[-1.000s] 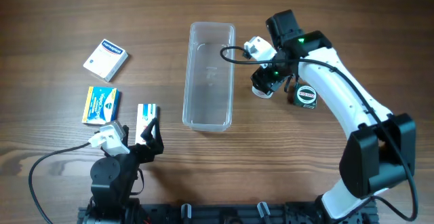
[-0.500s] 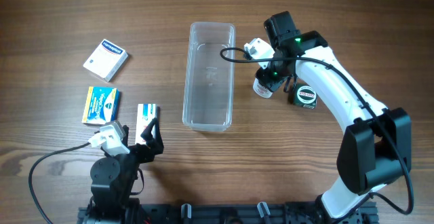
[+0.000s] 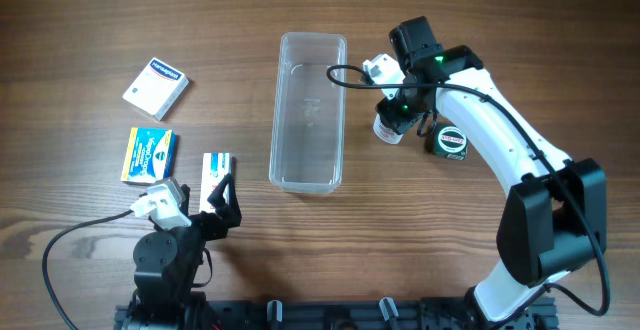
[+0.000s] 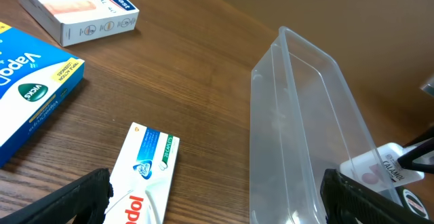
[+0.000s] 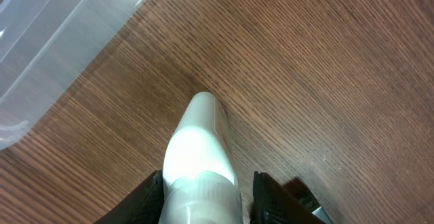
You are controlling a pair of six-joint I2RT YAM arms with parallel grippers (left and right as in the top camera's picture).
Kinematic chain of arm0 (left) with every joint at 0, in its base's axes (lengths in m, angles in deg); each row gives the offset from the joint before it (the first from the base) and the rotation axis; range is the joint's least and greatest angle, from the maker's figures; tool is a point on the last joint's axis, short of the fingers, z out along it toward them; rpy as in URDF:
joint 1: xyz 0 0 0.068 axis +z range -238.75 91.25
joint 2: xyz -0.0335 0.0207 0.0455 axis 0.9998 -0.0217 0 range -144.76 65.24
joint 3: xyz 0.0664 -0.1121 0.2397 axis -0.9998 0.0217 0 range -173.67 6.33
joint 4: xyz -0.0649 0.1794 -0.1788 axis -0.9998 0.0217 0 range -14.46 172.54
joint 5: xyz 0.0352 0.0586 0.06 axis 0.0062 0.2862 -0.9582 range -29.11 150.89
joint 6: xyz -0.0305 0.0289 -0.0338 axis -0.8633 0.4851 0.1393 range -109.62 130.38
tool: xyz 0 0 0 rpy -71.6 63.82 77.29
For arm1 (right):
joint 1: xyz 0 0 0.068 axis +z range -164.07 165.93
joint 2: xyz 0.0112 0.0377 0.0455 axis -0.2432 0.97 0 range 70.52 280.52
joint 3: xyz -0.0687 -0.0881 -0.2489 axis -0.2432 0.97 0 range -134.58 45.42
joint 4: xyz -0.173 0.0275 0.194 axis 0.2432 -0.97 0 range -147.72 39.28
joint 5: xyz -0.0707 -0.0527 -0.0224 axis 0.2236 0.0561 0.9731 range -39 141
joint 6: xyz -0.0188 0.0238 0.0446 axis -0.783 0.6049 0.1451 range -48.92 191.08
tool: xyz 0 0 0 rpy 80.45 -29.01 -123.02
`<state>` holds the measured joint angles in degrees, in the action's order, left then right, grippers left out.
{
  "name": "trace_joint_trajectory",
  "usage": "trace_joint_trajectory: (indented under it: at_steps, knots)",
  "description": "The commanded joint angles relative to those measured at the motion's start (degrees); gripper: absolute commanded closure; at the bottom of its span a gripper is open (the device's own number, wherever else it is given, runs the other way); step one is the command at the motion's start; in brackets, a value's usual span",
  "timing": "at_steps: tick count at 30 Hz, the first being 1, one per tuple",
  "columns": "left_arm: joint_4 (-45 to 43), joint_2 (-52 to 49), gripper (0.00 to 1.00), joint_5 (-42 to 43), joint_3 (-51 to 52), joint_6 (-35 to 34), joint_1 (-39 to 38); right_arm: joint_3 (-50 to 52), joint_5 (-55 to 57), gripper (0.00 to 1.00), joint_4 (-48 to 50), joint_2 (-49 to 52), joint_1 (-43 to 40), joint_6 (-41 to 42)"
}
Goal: Pack container
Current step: 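Move the right gripper to the white lotion bottle and grasp it, then lift the bottle with the right gripper over the clear container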
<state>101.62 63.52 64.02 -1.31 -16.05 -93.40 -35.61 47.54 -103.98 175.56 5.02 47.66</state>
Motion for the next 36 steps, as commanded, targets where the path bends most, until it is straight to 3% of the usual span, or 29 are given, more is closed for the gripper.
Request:
trace_joint_trajectory:
  at_steps: [1,6,21,24,32,36]
  knots:
    - [-0.2,0.2,0.00,0.5,0.1,0.7,0.4,0.1,-1.0,0.52,0.2,1.2,0.2,1.1]
    - [-0.2,0.2,0.00,0.5,0.1,0.7,0.4,0.1,-1.9,0.42,-0.1,1.2,0.2,1.1]
    - [-0.2,0.2,0.00,0.5,0.1,0.7,0.4,1.2,-2.8,0.42,0.0,1.7,0.2,0.9]
    - [-0.2,0.2,0.00,0.5,0.1,0.7,0.4,1.2,-2.8,0.47,0.1,1.7,0.2,1.0]
    - [-0.2,0.2,0.00,0.5,0.1,0.7,0.4,1.2,-2.8,0.48,0.1,3.3,0.2,1.1]
    - [-0.2,0.2,0.00,0.5,0.1,0.7,0.4,1.2,-2.8,0.67,0.1,3.3,0.2,1.1]
